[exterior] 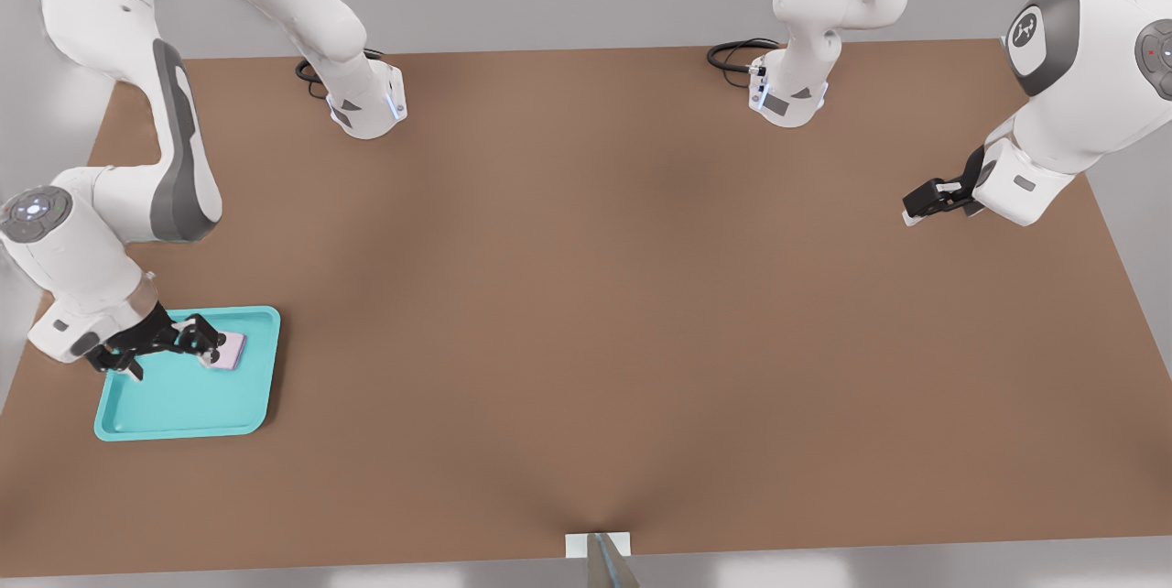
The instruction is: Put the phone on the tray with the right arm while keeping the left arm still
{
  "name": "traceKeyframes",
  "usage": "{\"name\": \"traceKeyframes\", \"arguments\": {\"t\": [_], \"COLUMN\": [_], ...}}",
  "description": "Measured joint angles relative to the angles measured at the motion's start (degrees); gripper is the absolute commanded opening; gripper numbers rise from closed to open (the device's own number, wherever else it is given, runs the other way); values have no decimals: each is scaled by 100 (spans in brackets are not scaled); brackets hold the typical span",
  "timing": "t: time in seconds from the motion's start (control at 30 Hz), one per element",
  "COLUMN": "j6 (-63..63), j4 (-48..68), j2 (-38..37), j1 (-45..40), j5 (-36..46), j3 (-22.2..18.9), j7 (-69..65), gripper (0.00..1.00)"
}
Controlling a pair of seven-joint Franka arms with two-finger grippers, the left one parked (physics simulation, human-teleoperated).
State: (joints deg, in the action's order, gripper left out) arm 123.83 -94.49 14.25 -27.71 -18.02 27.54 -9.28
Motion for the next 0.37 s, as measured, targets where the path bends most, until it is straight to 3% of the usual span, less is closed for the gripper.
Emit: {"name": "traceKeyframes", "arguments": {"t": [0.03,0.07,0.1,0.13,0.2,0.27,0.37], "j6": [-464,-942,-1349,-1693,-2182,-2324,-2664], "j4": [372,941,1246,1380,1278,464,559], "j2": [-149,-40,19,21,-207,-864,-1063], "j1": [1678,2557,2845,2916,2690,2486,2316], "j5": [337,600,797,944,1139,1236,1314], "j3": [-1672,-2484,-2729,-2780,-2551,-2371,-2264], "j7": [33,63,94,127,198,279,401], "gripper": [100,100,99,96,100,100,100]}}
